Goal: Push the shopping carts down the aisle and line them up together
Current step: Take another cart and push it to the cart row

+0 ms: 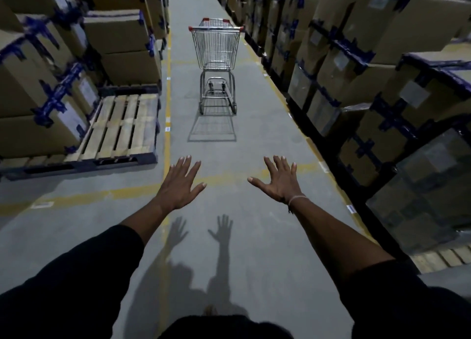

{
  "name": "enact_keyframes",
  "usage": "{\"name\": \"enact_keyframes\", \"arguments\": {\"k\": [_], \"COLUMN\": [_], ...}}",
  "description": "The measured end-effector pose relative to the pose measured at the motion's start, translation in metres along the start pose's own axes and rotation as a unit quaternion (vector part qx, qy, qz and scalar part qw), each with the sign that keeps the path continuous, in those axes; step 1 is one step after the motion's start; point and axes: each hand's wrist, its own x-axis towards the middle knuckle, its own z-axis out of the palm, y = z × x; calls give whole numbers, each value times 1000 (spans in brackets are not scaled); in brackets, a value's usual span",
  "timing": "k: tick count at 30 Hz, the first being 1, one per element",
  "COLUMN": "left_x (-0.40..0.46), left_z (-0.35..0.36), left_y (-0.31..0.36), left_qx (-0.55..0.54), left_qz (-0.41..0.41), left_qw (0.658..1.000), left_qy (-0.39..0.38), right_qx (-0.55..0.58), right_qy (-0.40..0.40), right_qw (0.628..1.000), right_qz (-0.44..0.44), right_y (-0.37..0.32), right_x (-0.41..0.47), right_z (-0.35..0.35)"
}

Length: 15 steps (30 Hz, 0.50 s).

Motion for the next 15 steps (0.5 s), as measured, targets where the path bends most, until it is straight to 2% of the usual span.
{"name": "enact_keyframes", "arguments": {"k": [7, 15], "left_x": [147, 332], "left_z": [-25, -27], "left_y": [-41, -83], "left_qx": [-8, -16], "left_qz": [30, 13], "left_qw": [999, 1000], "left_qy": [-7, 3], "right_qx": [-15, -18], "right_qy": [-4, -9], "right_qw": [1000, 1000], "right_qz": [10, -8], "right_y": [2, 30], "right_x": [143, 352], "right_z": [-5, -15]}}
